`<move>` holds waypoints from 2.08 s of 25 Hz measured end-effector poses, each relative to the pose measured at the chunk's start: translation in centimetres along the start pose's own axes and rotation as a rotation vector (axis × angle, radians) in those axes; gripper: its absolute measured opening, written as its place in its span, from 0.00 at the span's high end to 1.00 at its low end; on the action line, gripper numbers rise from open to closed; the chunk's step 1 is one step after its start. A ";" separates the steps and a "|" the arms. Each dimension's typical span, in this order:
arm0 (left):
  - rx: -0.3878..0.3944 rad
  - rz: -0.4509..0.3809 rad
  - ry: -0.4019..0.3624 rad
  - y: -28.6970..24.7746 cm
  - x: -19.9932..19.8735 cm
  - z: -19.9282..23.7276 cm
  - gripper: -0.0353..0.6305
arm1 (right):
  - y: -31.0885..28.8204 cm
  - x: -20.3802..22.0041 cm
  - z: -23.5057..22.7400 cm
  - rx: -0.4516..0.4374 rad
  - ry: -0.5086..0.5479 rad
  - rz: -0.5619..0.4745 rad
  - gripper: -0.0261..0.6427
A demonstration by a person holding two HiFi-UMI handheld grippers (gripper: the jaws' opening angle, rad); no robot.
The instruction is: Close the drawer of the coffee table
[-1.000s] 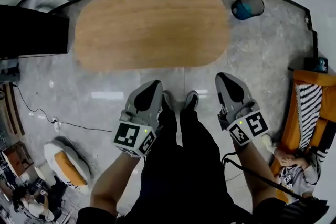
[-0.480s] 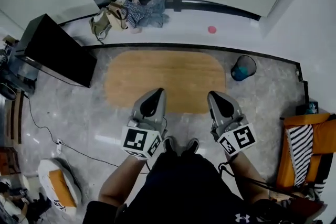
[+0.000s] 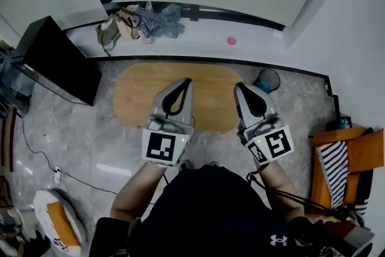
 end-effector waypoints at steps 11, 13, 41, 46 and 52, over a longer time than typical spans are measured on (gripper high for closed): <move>0.003 -0.053 -0.119 1.7 -0.7 2.2 0.94 | -1.8 -1.0 2.1 0.069 0.051 0.007 0.96; 0.008 -0.061 -0.148 2.4 -1.0 2.7 0.94 | -2.3 -1.3 2.9 0.066 0.071 0.010 0.96; 0.041 -0.087 -0.156 5.7 -1.8 4.0 0.94 | -1.8 -1.9 5.8 0.127 0.022 0.051 0.96; 0.033 -0.077 -0.136 6.0 -1.2 4.2 0.94 | -1.6 -2.0 6.3 0.121 0.064 0.060 0.96; 0.020 -0.050 -0.097 6.2 -0.4 4.2 0.94 | -1.2 -1.5 6.6 0.121 0.060 0.069 0.96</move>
Point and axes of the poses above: the fingertips, and each gripper's own axes: y backward along the fingers, z to its left, x out of its underside, the point moved 4 cm from there along y, backward along the fingers, and after that the axes turned 13 degrees about y, right-handed, at the moved point
